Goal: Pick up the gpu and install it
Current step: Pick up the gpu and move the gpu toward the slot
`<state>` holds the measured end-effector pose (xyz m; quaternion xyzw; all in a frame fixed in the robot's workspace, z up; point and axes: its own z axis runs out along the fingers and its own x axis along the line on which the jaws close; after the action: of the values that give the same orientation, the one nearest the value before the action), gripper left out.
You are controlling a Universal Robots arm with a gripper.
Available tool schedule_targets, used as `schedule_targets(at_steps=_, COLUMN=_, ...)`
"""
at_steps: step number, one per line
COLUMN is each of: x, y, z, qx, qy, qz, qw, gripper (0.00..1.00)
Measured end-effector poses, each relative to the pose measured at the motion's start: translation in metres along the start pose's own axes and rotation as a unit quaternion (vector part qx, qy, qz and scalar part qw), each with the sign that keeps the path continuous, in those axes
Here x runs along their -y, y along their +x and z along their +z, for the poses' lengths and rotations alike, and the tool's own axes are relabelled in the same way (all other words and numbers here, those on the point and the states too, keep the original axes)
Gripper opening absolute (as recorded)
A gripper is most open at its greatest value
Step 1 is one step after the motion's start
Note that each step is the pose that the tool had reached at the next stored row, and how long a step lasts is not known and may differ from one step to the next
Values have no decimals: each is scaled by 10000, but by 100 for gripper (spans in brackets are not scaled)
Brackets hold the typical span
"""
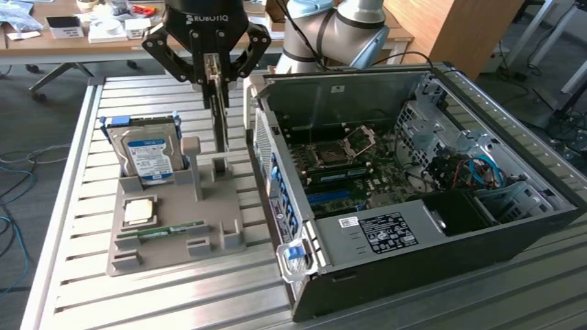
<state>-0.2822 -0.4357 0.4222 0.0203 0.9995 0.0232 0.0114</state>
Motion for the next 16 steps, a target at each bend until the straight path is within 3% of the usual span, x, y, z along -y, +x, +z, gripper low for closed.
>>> schedule_targets(at_steps=7, x=-3, y=-65, z=-1, qx=0, qy=0, qz=0, qw=10000, gripper=27)
schedule_targets(at_steps=16, x=-11, y=-271, z=1, qx=0, qy=-1, qz=0, qw=10000, gripper=27)
